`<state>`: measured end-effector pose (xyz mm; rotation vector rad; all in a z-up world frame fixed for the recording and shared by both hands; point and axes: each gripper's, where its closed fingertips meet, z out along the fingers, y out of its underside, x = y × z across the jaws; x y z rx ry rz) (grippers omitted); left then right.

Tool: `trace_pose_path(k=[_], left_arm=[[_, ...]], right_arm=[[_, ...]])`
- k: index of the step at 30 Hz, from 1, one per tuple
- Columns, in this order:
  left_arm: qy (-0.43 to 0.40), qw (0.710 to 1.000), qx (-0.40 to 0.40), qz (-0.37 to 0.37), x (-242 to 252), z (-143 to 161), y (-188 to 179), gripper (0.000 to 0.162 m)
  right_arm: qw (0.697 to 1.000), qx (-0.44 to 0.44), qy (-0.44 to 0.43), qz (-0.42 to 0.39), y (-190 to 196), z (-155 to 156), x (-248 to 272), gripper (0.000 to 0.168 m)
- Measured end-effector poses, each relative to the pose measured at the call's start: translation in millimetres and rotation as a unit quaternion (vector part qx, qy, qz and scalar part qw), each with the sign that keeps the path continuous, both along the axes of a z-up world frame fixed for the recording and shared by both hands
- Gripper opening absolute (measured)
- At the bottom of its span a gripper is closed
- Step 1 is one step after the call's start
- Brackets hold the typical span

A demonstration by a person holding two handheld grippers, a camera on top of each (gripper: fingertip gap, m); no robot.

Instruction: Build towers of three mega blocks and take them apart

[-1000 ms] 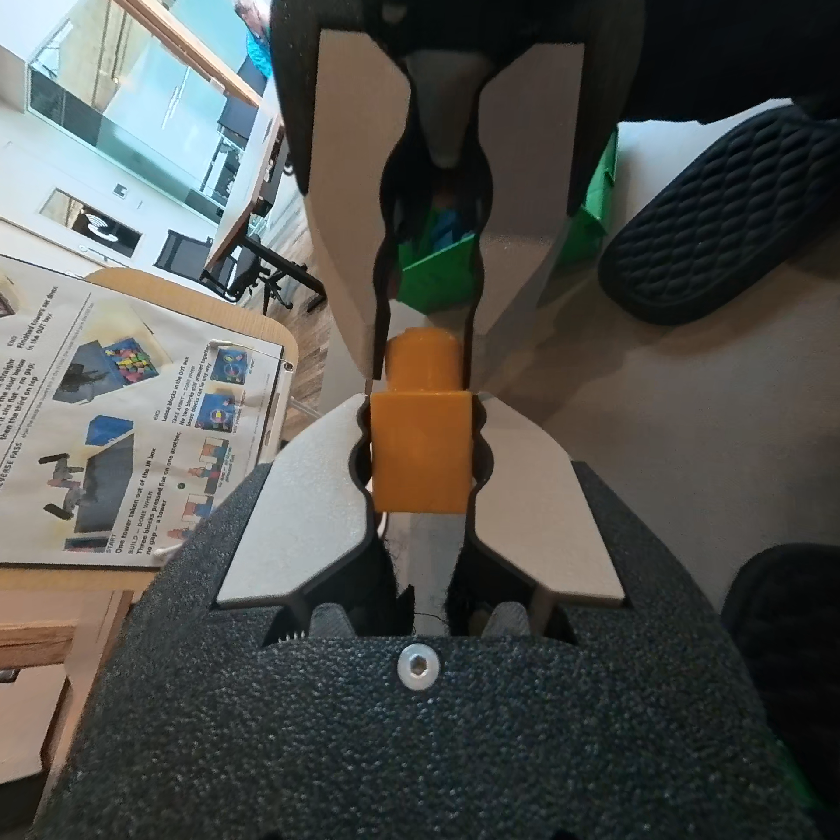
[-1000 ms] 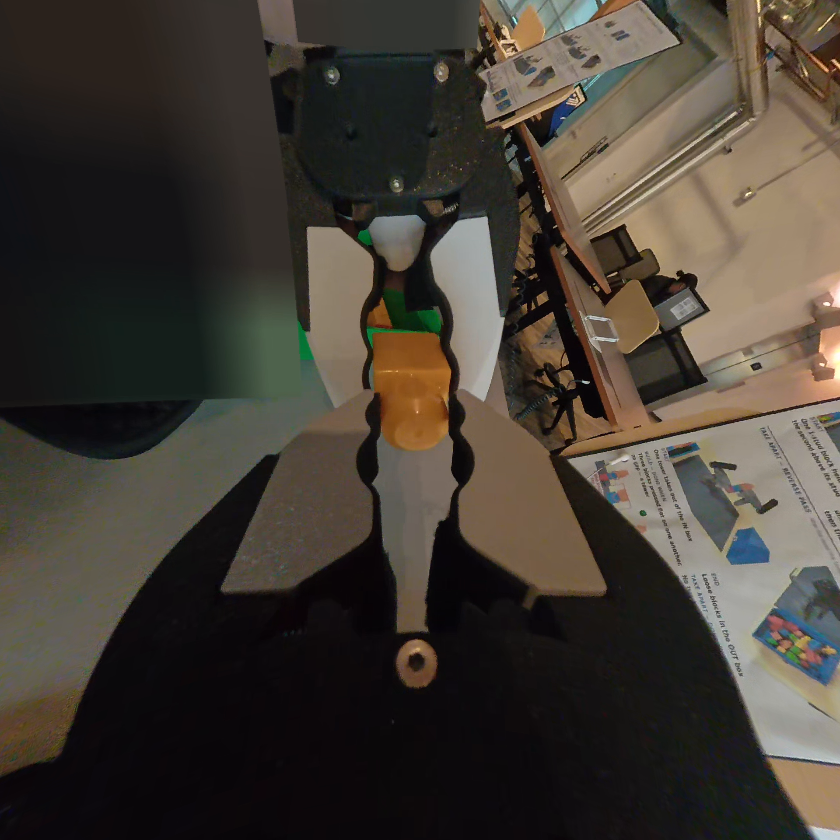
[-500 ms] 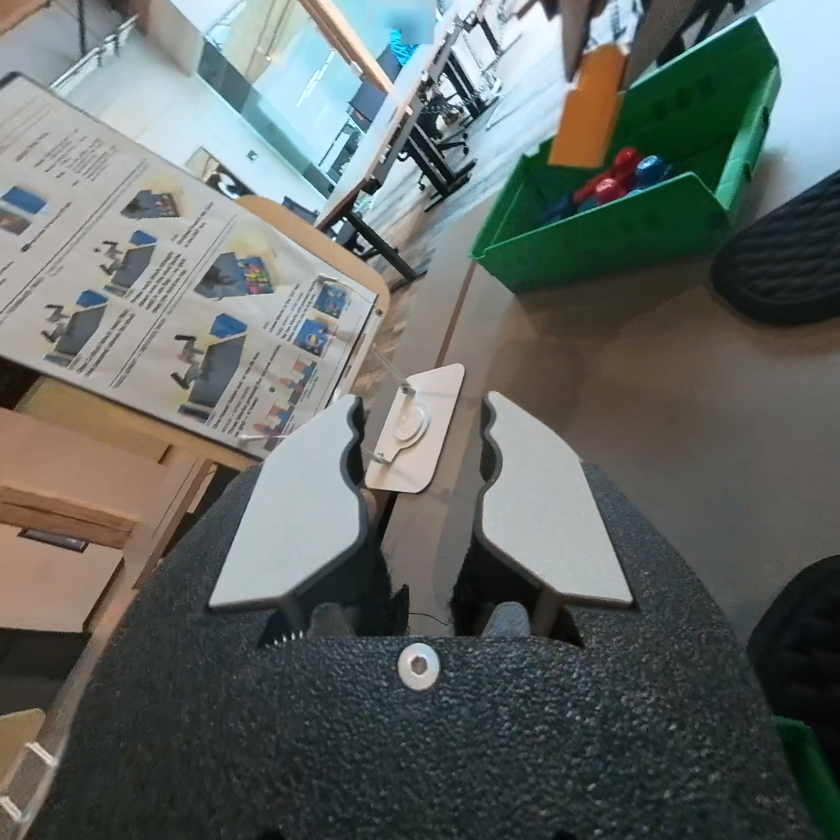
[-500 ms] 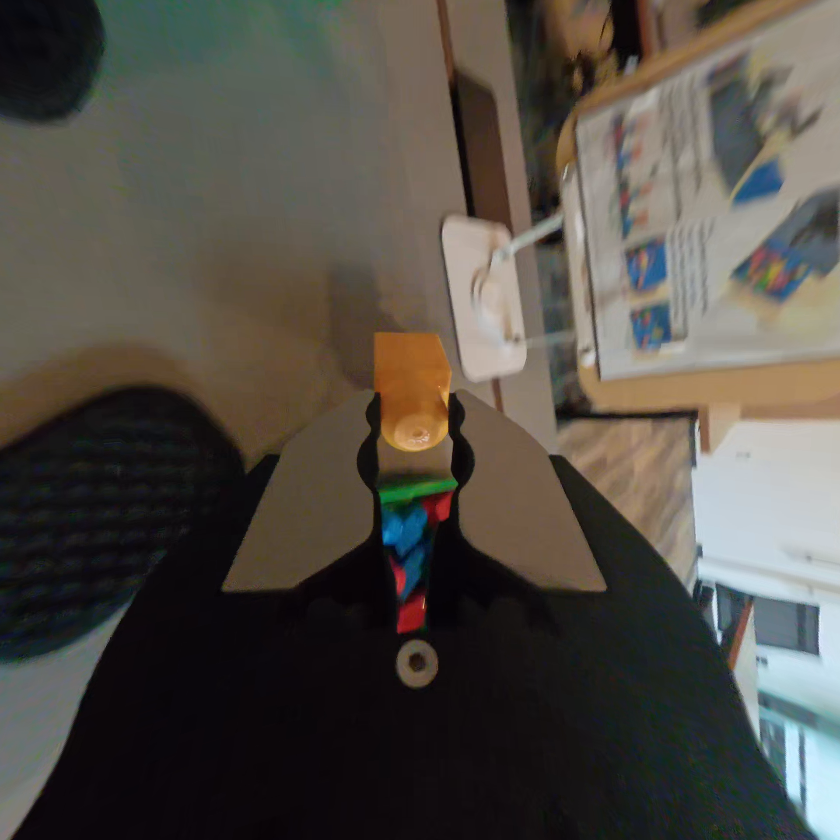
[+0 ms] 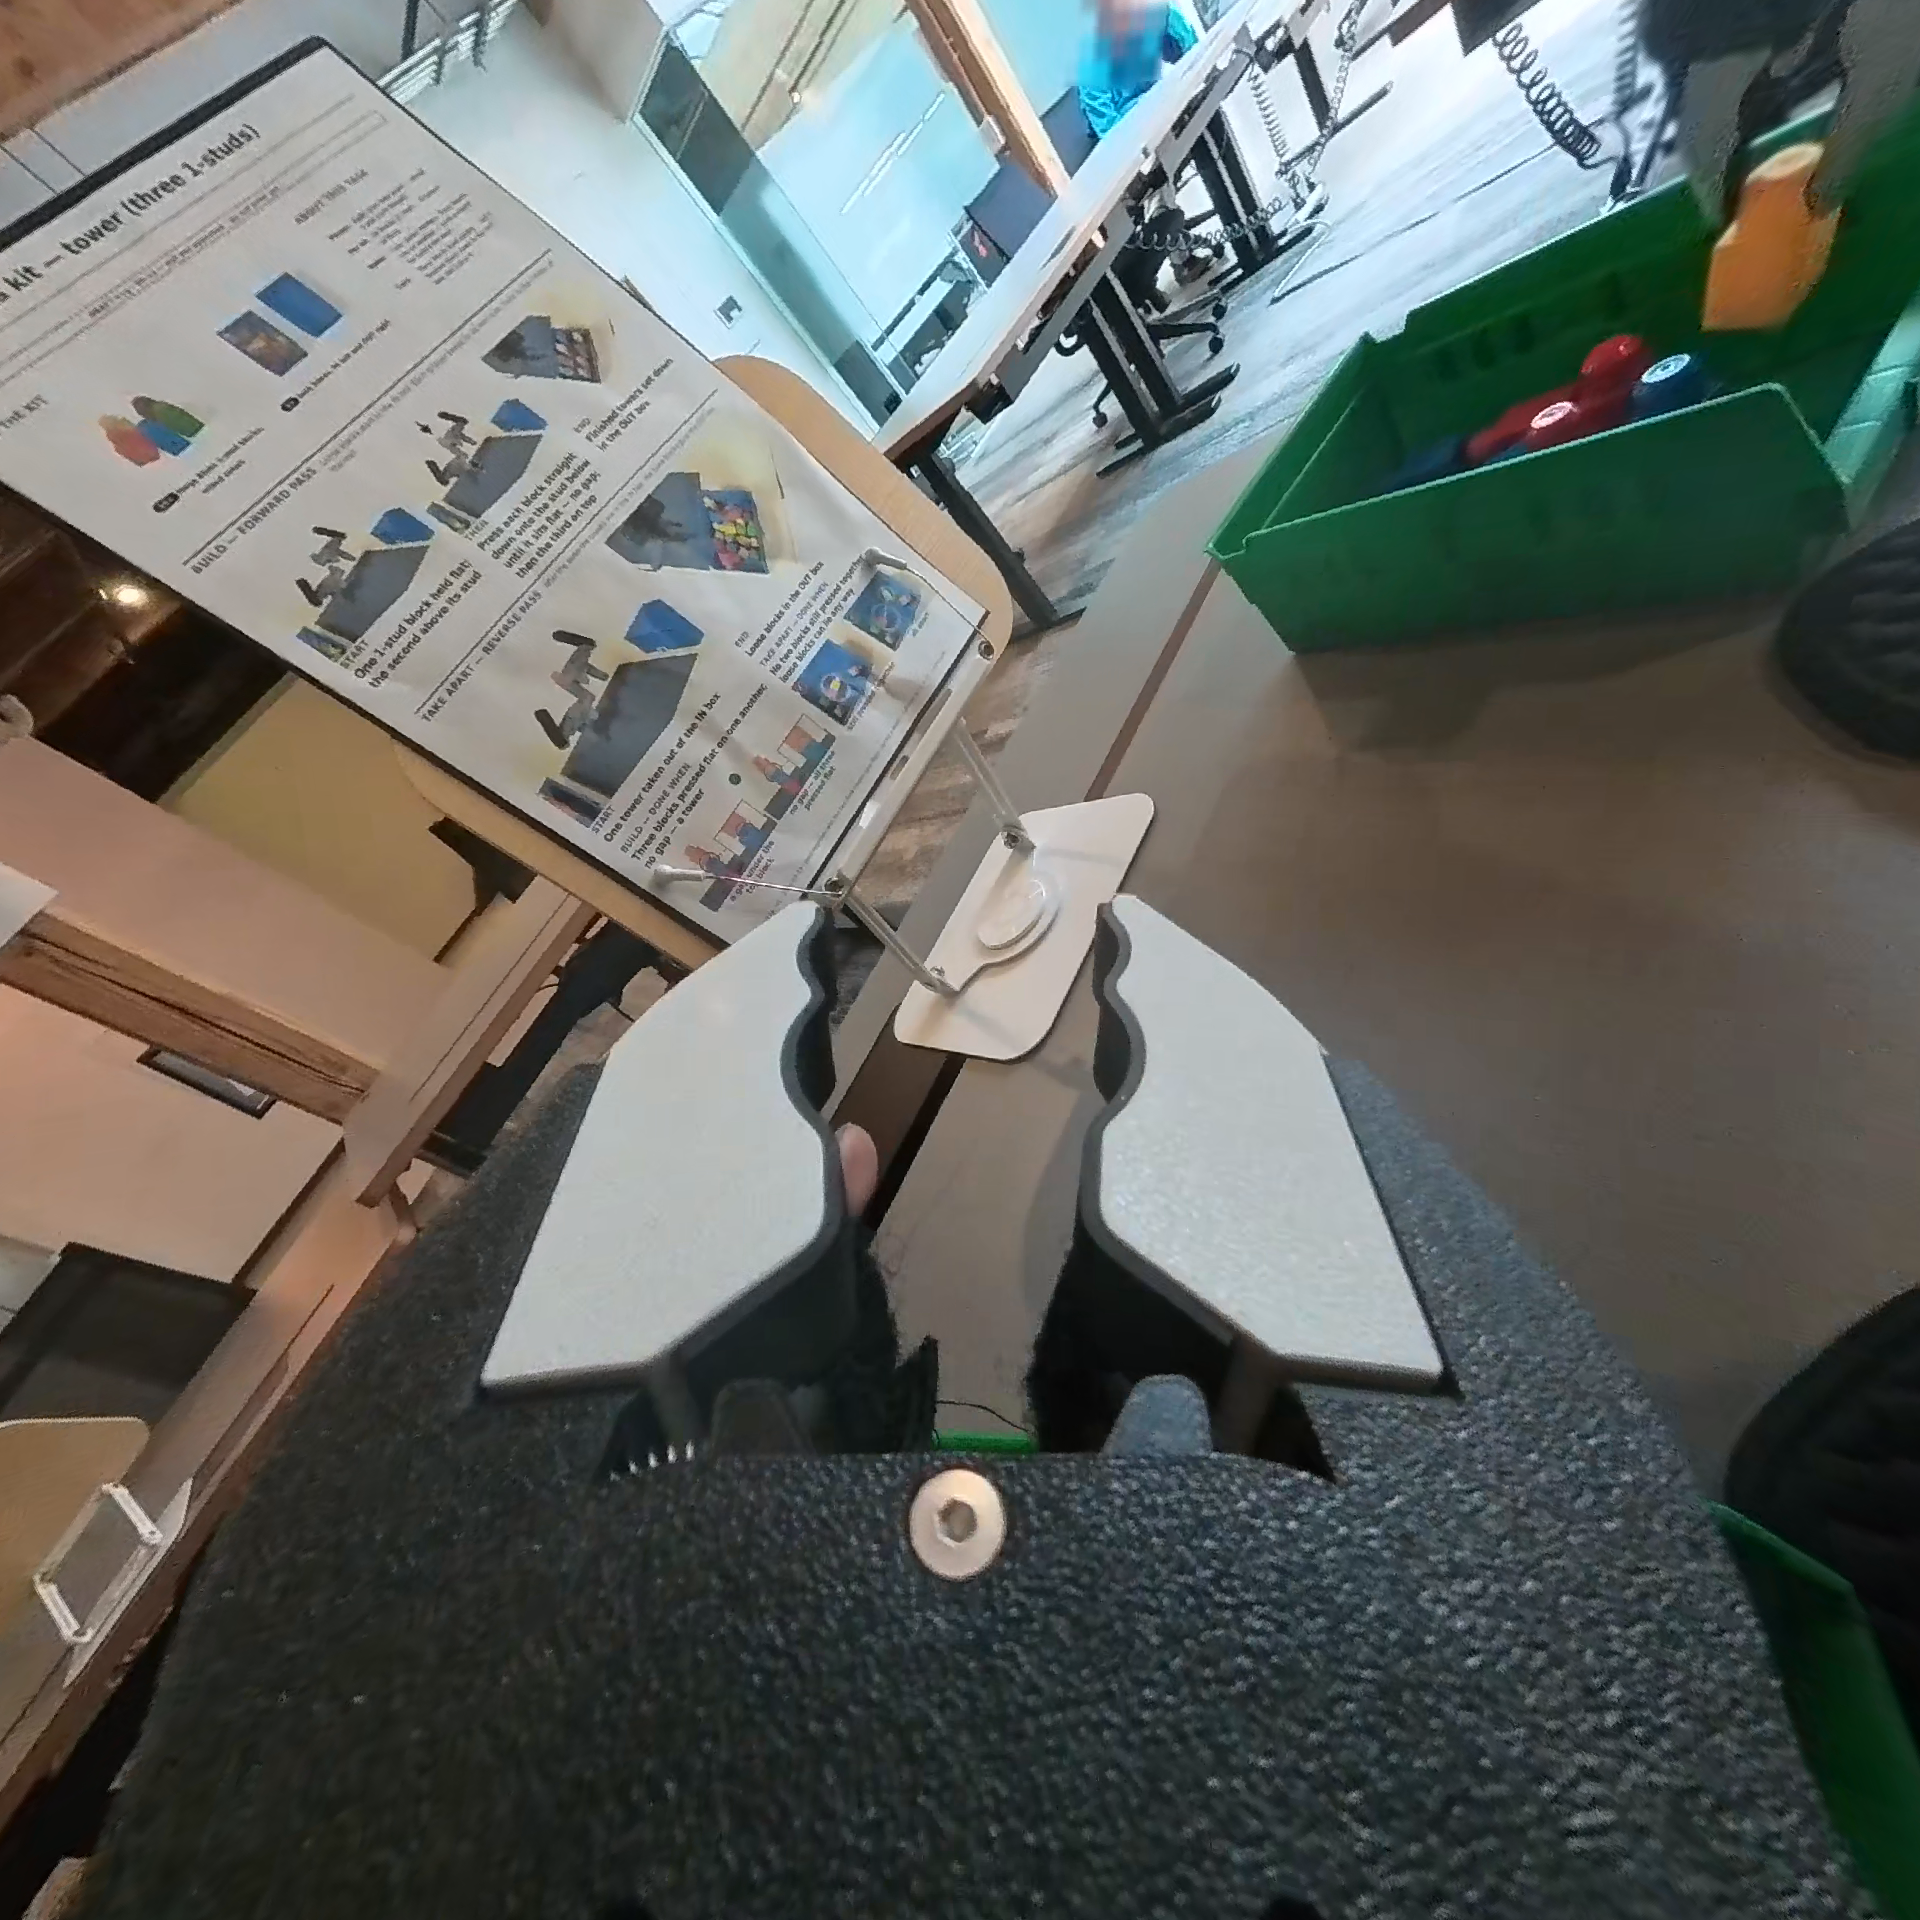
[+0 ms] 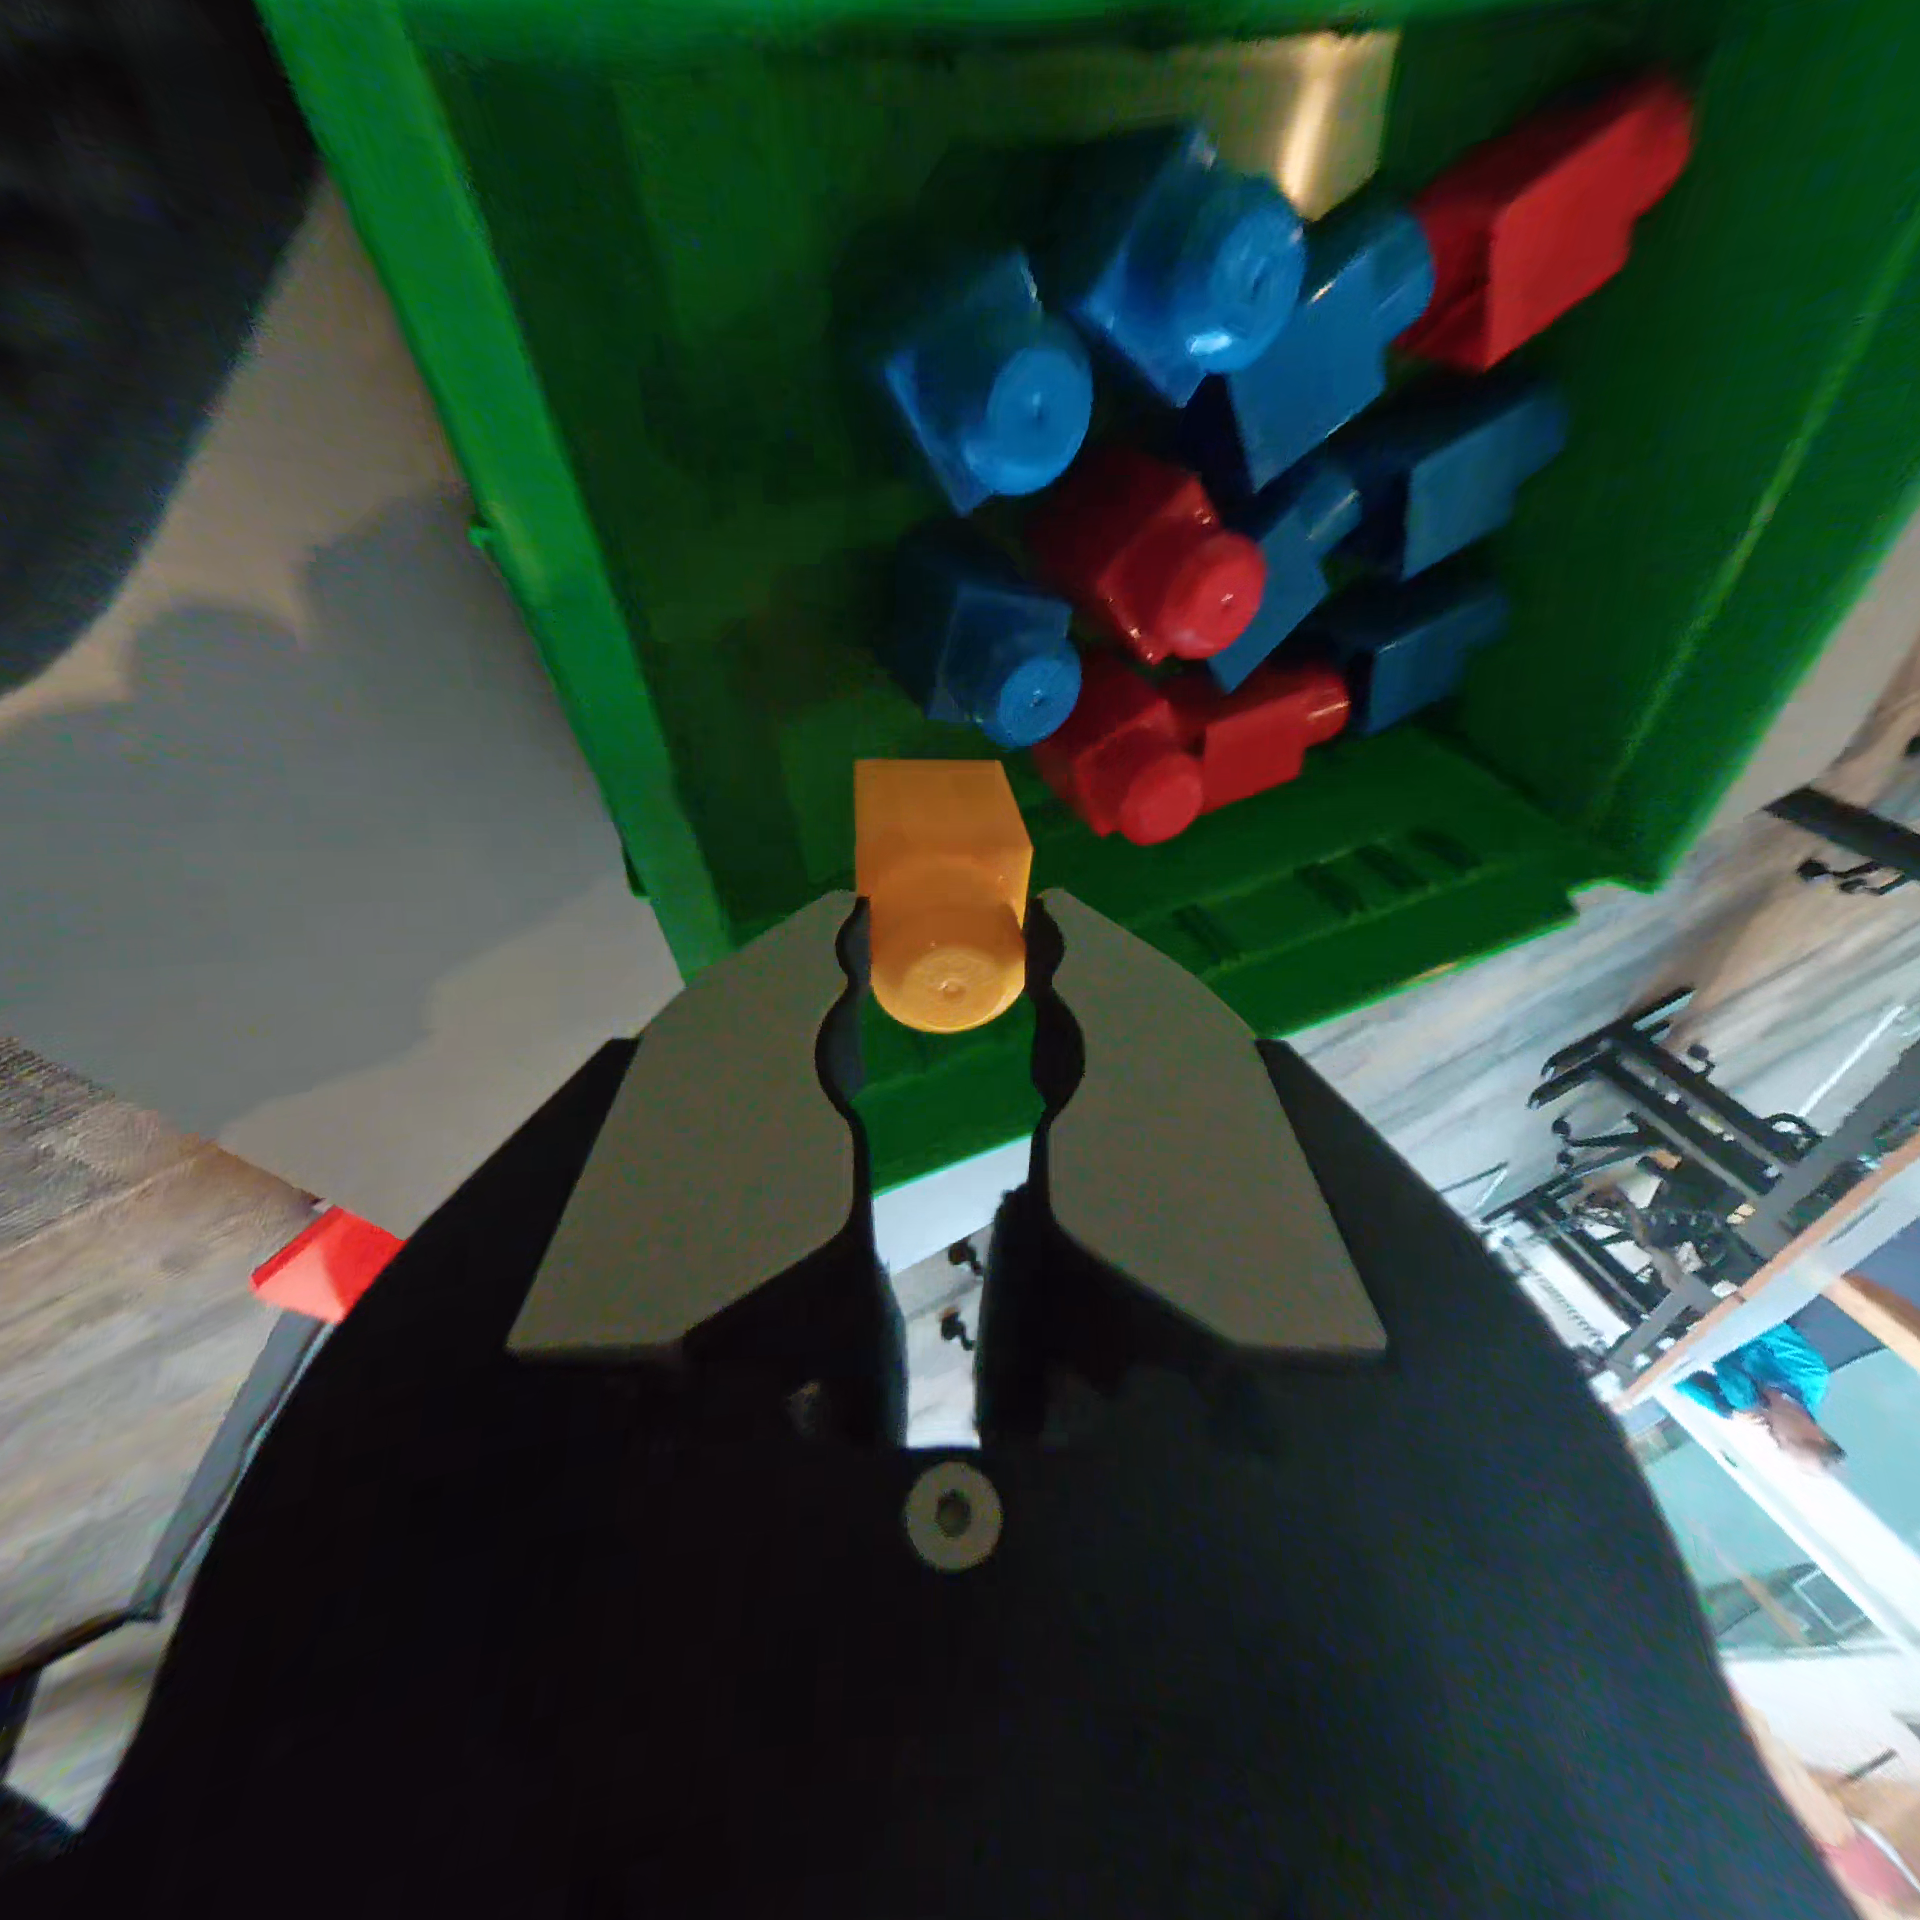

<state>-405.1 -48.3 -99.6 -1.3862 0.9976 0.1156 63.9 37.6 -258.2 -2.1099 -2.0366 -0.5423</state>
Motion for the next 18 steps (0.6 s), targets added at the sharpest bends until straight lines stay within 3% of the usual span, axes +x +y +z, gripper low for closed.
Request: trace_pose_path(k=[8, 18], left_arm=[[0.013, 1.0, 0.001, 0.004, 2.1, -0.7, 2.6, 0.047], [0.022, 1.0, -0.001, 0.013, 3.7, -3.2, 4.9, 0.046]], right_arm=[[0.997, -0.059, -0.02, -0.034, 22.4, -44.4, 23.3, 0.028], [0.996, -0.074, -0.011, -0.045, 31.6, -58.4, 25.6, 0.028]])
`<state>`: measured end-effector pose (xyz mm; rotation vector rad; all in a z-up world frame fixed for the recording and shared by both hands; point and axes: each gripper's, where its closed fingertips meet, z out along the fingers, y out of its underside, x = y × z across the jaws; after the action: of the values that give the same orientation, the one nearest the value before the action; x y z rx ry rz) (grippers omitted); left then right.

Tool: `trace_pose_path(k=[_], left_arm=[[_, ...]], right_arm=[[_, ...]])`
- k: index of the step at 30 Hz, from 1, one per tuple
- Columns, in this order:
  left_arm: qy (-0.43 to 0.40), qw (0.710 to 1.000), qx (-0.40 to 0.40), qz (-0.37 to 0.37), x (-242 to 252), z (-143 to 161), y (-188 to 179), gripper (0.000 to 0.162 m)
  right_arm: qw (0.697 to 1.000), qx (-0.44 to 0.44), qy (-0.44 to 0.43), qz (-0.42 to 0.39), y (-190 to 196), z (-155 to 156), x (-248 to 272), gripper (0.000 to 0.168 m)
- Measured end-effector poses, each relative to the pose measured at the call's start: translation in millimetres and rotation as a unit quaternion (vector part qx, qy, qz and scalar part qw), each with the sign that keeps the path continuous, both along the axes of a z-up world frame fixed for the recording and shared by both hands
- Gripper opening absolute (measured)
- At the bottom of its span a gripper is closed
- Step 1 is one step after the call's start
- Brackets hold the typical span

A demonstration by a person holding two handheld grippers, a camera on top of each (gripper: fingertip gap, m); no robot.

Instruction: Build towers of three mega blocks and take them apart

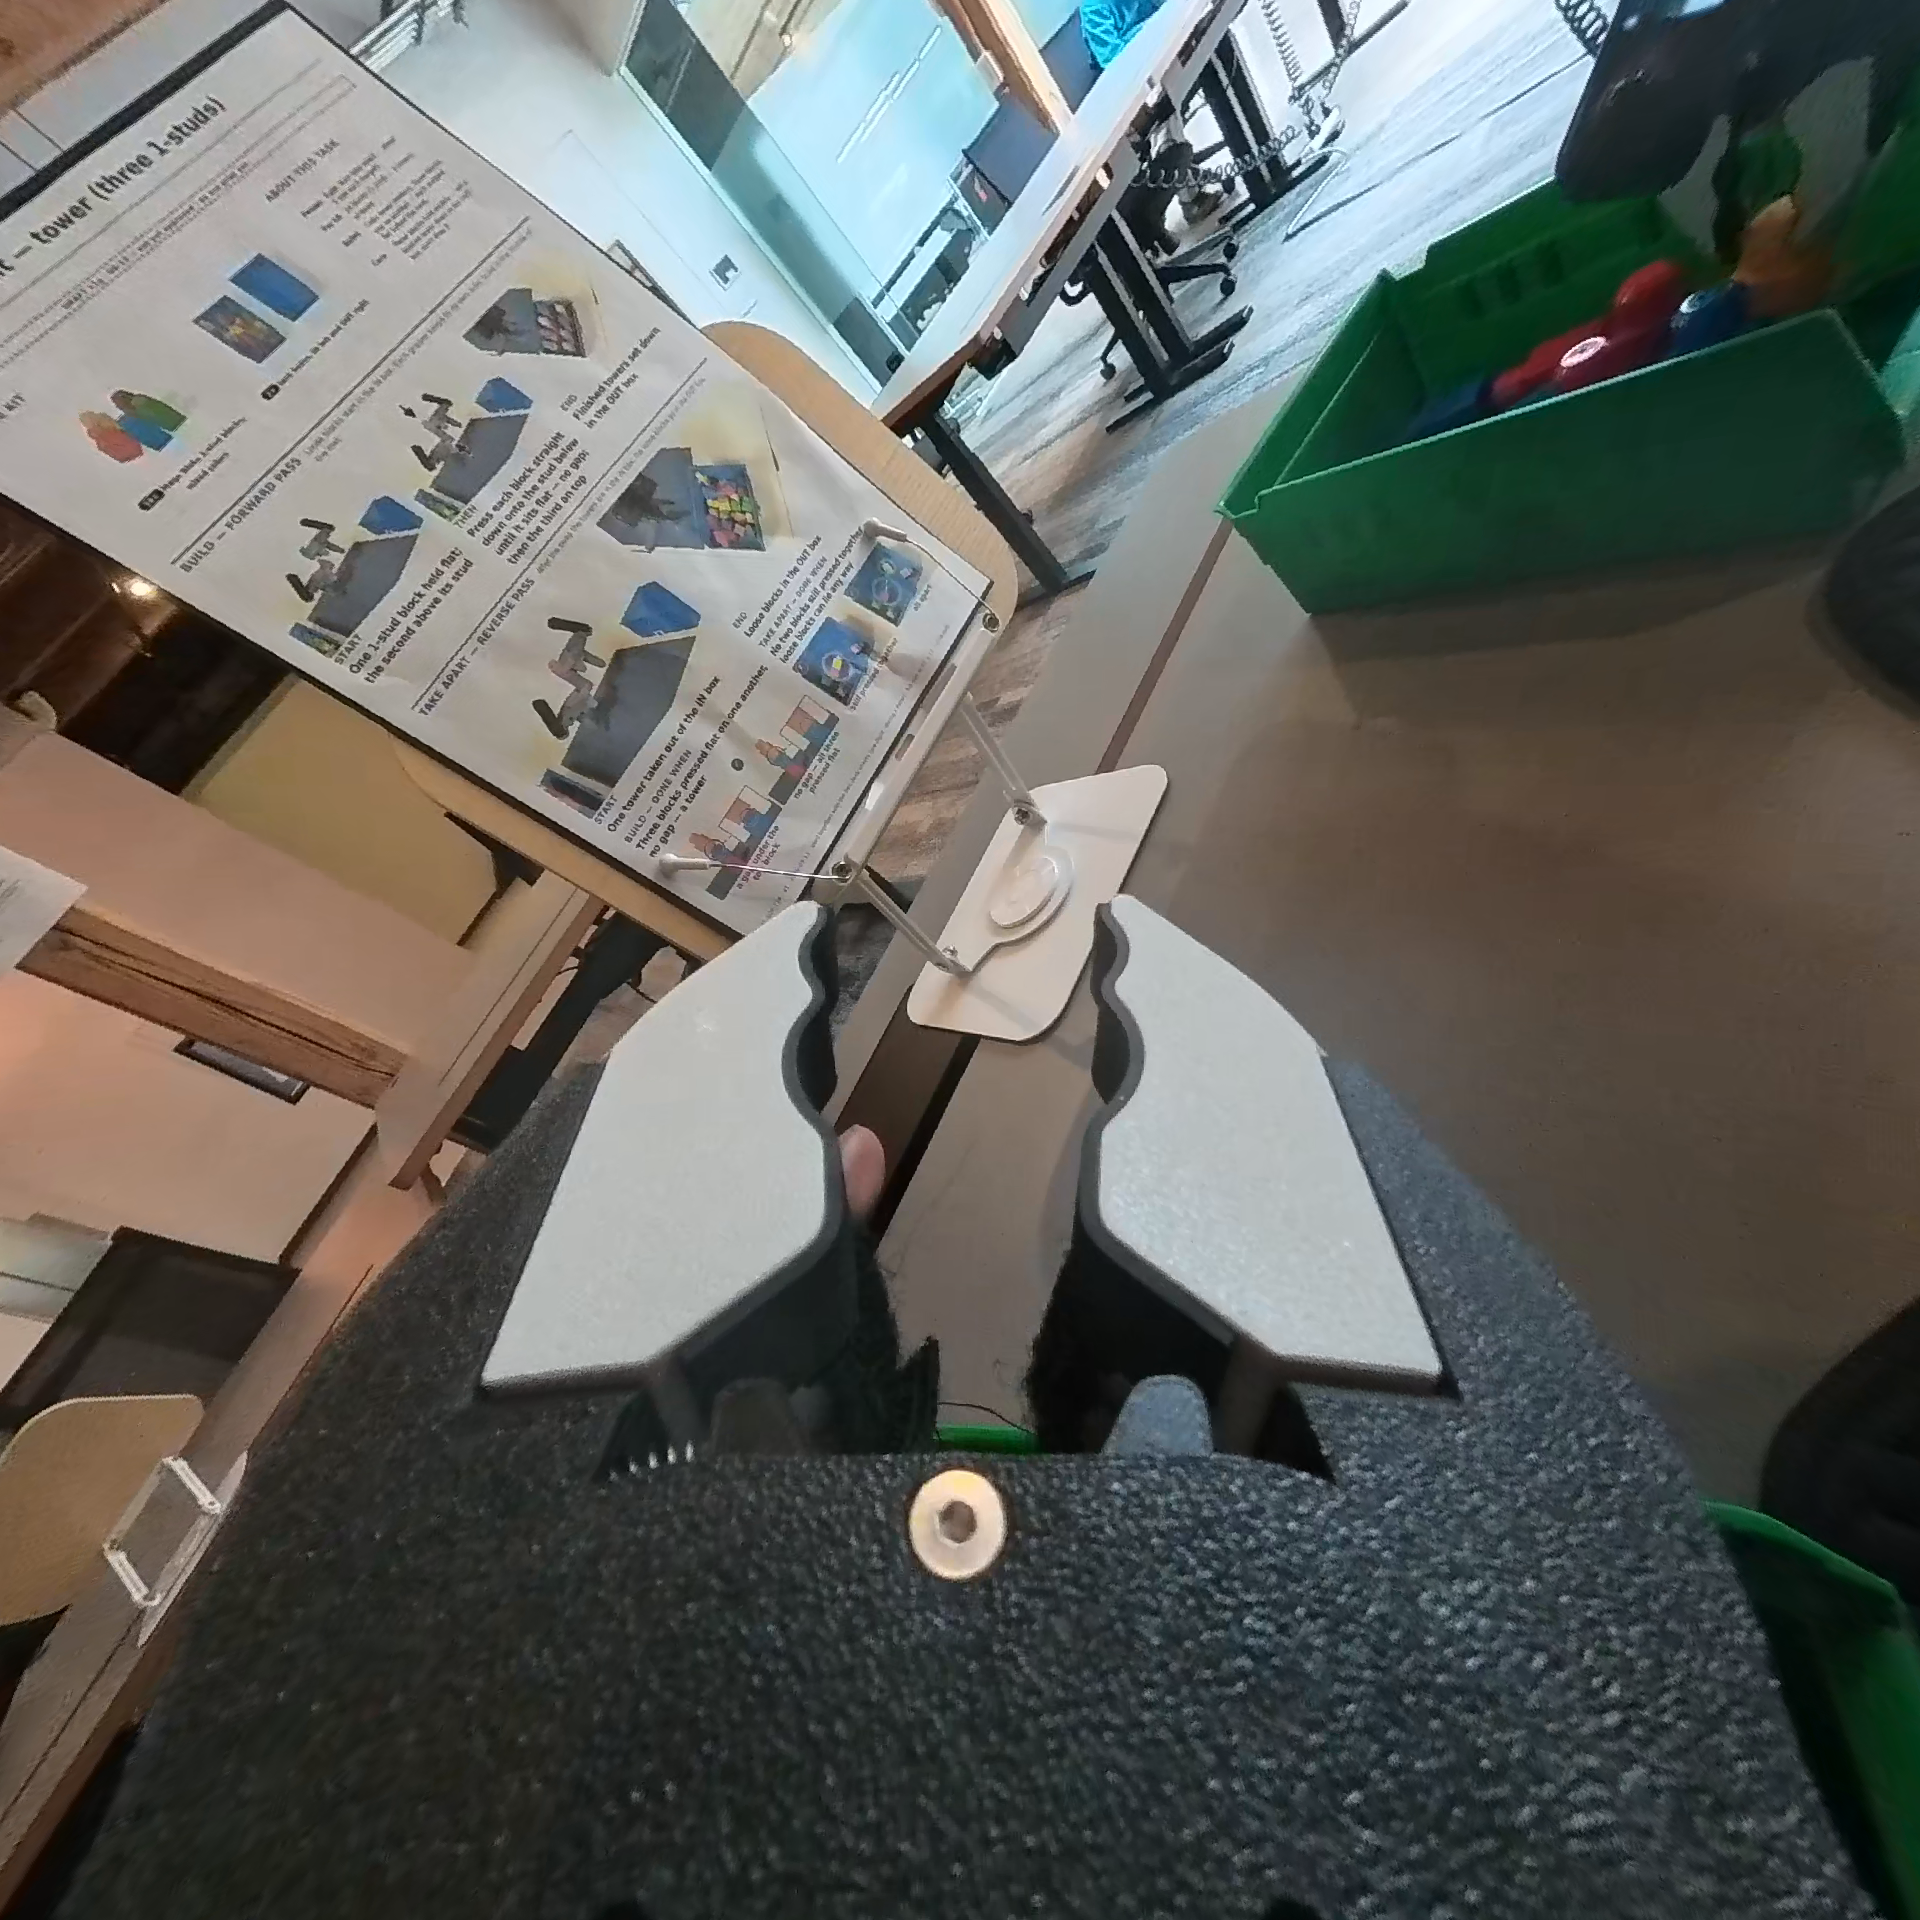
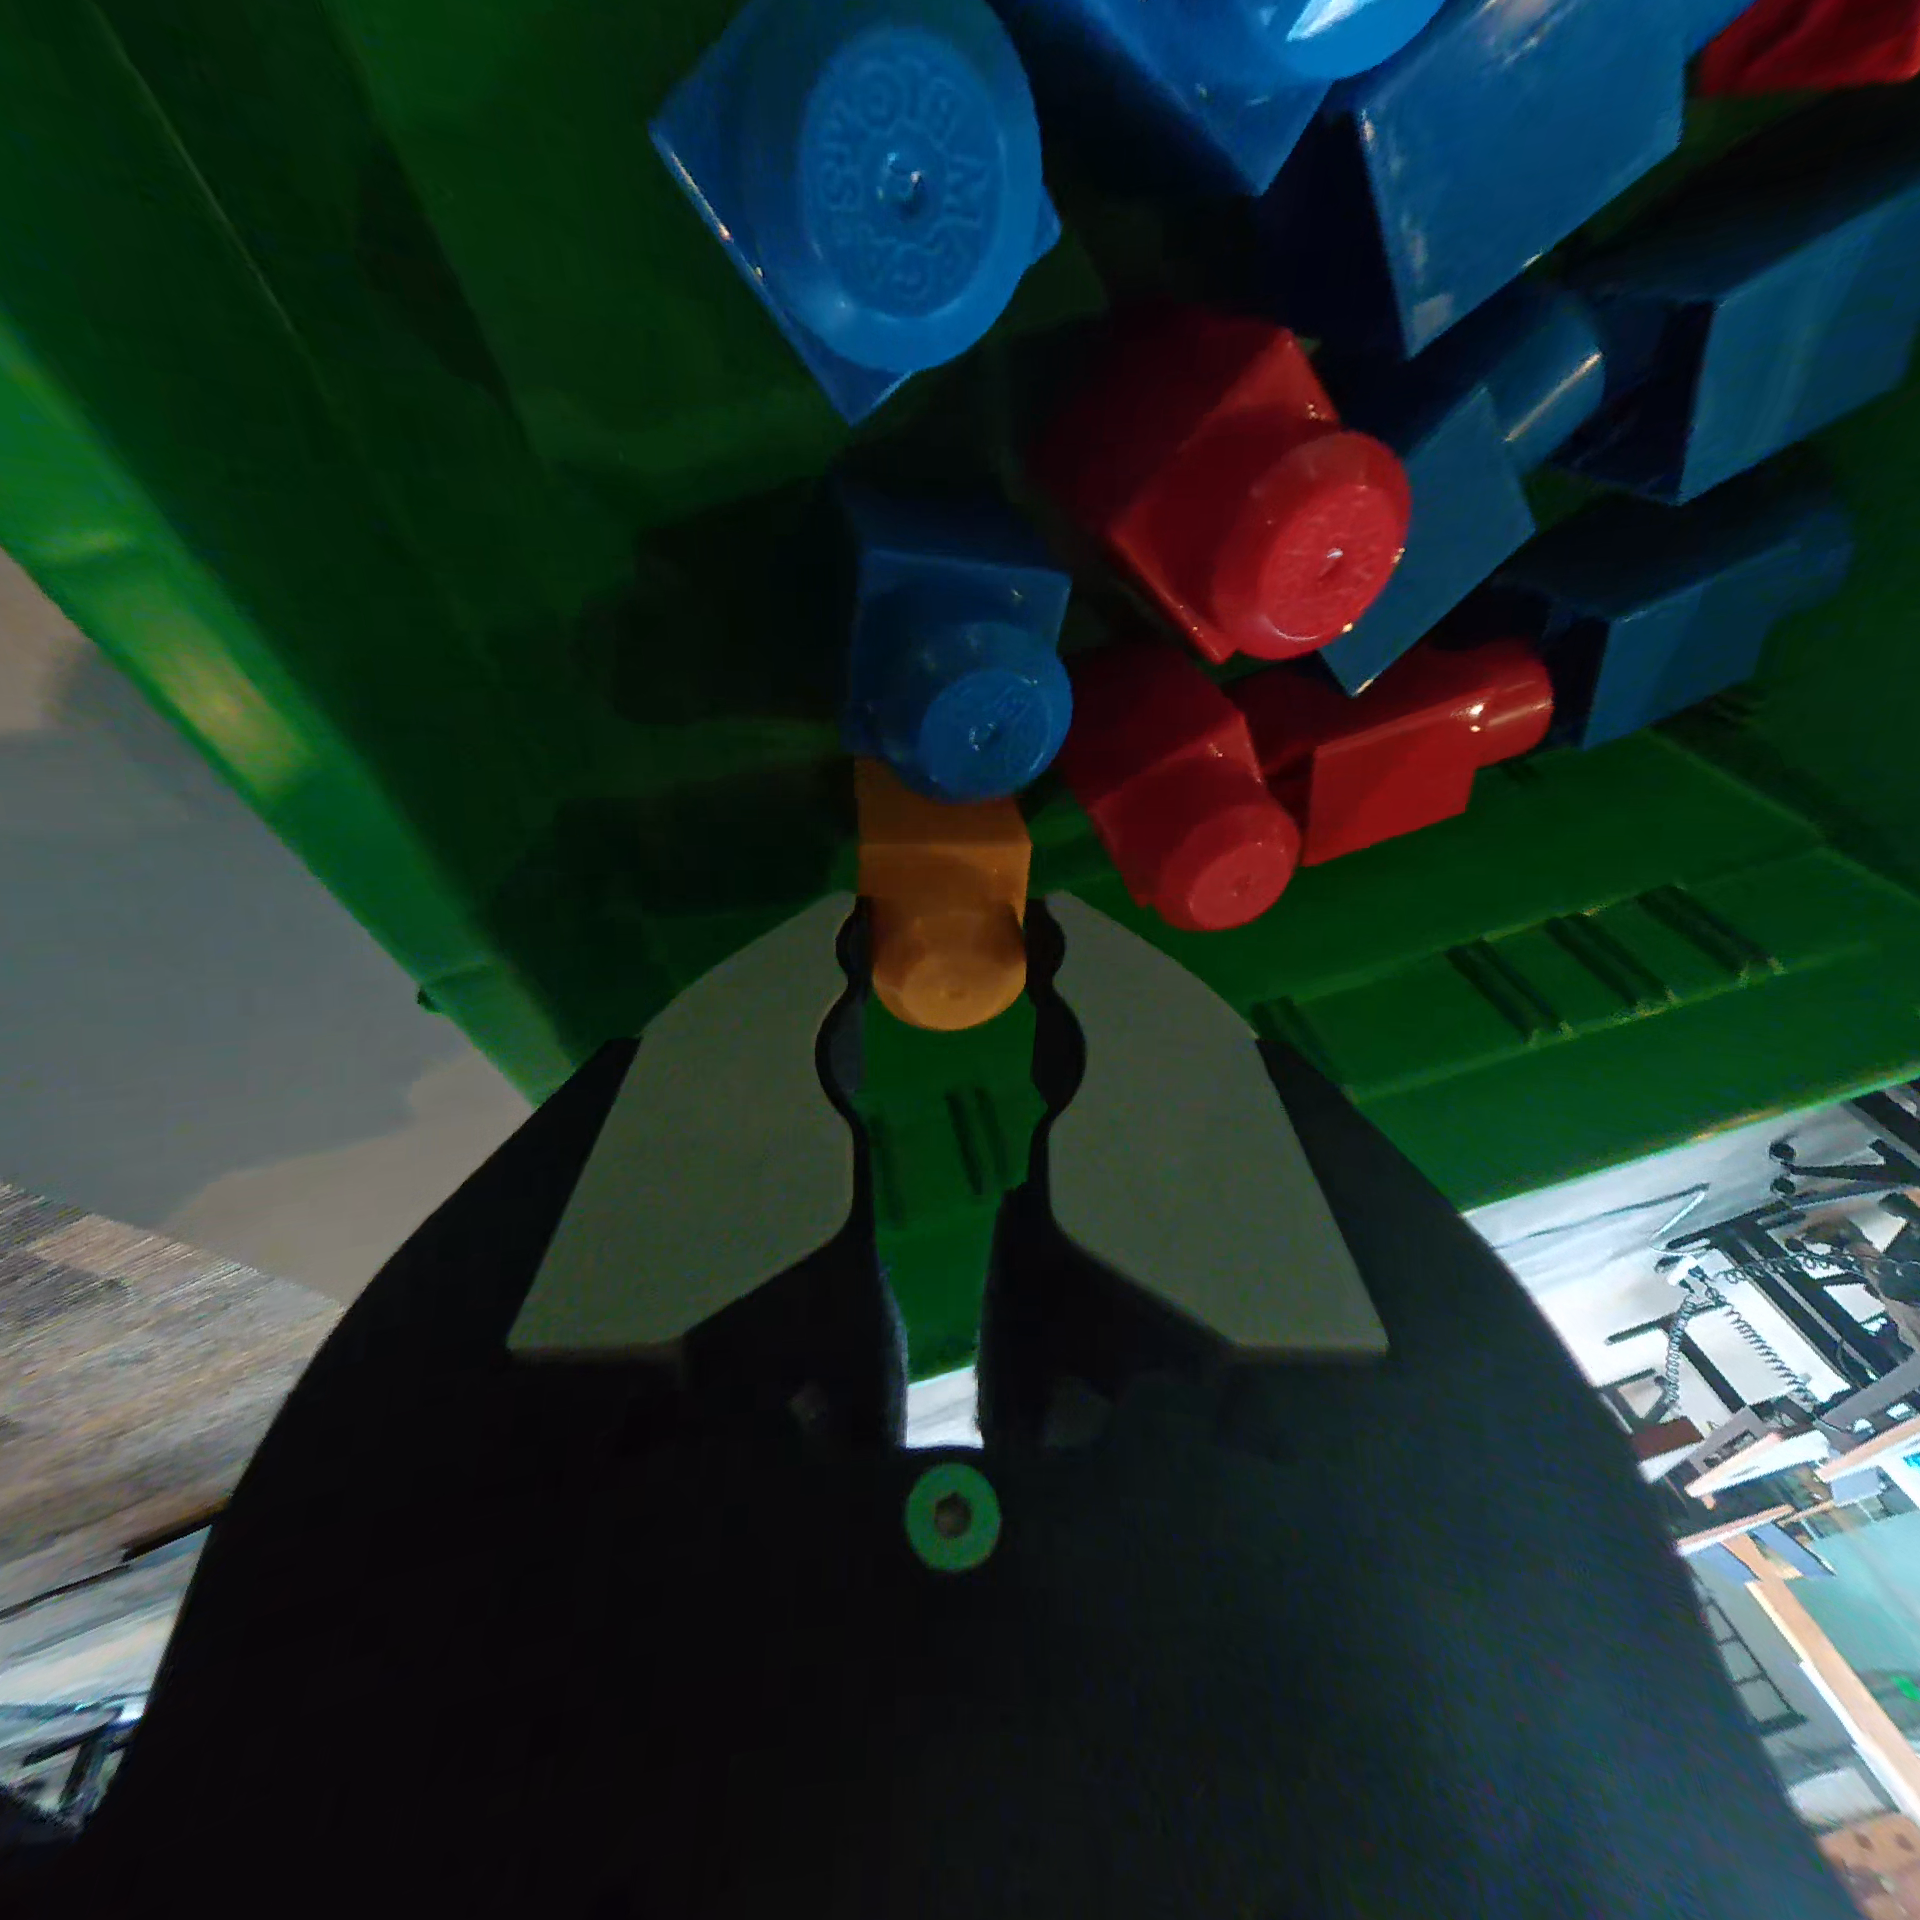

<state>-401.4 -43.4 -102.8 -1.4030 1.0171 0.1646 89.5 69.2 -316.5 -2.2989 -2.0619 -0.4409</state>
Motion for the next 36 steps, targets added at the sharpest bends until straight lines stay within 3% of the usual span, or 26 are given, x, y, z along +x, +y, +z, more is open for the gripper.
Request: trace_pose_path(k=[8, 11, 14, 19, 25, 29, 34, 36], left_arm=[[-0.002, 1.0, 0.0, -0.001, 2.9, 0.5, -2.4, 0.046], [-0.002, 1.0, 0.002, 0.002, 2.9, 1.2, -1.9, 0.046], [-0.001, 1.0, -0.001, 0.001, 3.9, -0.5, -2.2, 0.046], [0.008, 1.0, -0.006, 0.001, 7.0, -2.5, -0.6, 0.046], [0.014, 1.0, -0.017, 0.021, 4.7, -5.6, 3.2, 0.045], [0.013, 0.999, -0.016, 0.039, 1.7, -6.0, 8.8, 0.044], [0.011, 0.998, -0.005, 0.069, -2.0, -0.5, 13.9, 0.044], [0.022, 0.997, -0.008, 0.079, -2.6, 0.9, 13.4, 0.044]], right_arm=[[0.999, 0.028, 0.014, -0.018, 5.1, 6.1, -1.1, 0.036], [0.996, 0.077, 0.028, -0.026, 7.7, 27.6, -6.7, 0.04], [0.98, 0.162, 0.111, -0.02, 8.1, 64.2, -42.3, 0.043], [0.9, 0.276, 0.334, 0.052, -17.5, 126.2, -146.4, 0.048], [0.769, 0.24, 0.58, 0.119, -75.6, 160.9, -252.4, 0.048], [0.685, 0.199, 0.691, 0.119, -89.4, 149.7, -288.4, 0.048], [0.614, 0.181, 0.762, 0.097, -86.9, 117.8, -302.3, 0.043], [0.613, 0.177, 0.766, 0.085, -84.2, 101.8, -301.8, 0.041]])
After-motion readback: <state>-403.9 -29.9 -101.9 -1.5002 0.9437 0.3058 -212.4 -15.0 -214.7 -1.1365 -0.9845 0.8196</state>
